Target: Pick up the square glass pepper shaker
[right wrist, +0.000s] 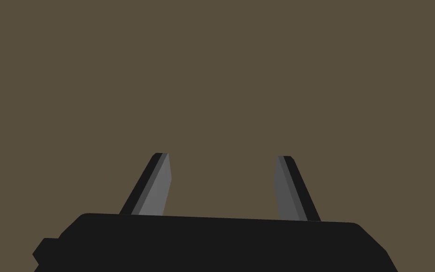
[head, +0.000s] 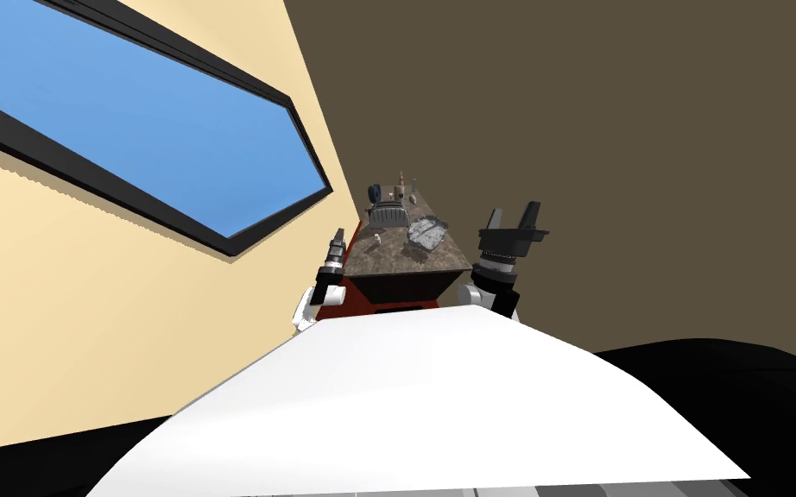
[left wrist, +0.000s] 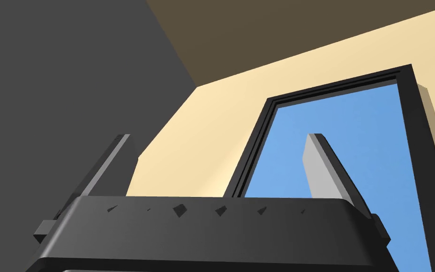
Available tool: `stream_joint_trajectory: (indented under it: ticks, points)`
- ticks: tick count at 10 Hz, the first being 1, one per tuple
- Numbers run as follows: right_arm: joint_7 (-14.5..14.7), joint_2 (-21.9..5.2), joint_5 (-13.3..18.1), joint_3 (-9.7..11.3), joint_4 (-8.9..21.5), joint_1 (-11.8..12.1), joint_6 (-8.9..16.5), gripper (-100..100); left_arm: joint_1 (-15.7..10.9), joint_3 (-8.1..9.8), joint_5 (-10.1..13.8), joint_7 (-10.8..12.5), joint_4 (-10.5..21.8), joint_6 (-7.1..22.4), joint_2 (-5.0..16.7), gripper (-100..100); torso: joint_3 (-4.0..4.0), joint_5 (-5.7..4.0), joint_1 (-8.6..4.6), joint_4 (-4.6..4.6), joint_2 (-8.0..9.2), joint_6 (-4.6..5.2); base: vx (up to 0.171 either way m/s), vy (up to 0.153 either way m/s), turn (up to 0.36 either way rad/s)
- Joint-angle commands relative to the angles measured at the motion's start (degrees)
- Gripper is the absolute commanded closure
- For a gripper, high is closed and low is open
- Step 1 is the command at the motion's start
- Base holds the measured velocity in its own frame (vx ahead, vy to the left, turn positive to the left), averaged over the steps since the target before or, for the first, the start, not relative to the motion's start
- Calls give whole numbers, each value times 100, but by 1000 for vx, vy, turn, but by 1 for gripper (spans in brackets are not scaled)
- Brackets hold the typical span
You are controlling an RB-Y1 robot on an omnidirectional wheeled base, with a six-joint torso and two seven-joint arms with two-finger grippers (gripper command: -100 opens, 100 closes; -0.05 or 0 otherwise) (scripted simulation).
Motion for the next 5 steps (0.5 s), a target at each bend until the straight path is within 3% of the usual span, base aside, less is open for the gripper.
stream_joint_trajectory:
  ticks: [1,2,4,5]
  points:
    - [0,0,0,0,0,0,0,0,-223,-42,-135,-46,286,286,87,-100,0,0,0,0,0,0,-34,-91,-46]
    - [0,0,0,0,0,0,0,0,-223,-42,-135,-46,288,325,87,-100,1,-1,-4,0,2,0,-21,-69,-16]
    - [0,0,0,0,0,0,0,0,-546,-82,-332,-120,676,676,170,-100,-1,1,6,0,-3,-1,-22,-76,-57]
    - [0,0,0,0,0,0,0,0,-546,-82,-332,-120,736,723,170,-100,0,-1,-2,0,0,0,-25,-64,-23]
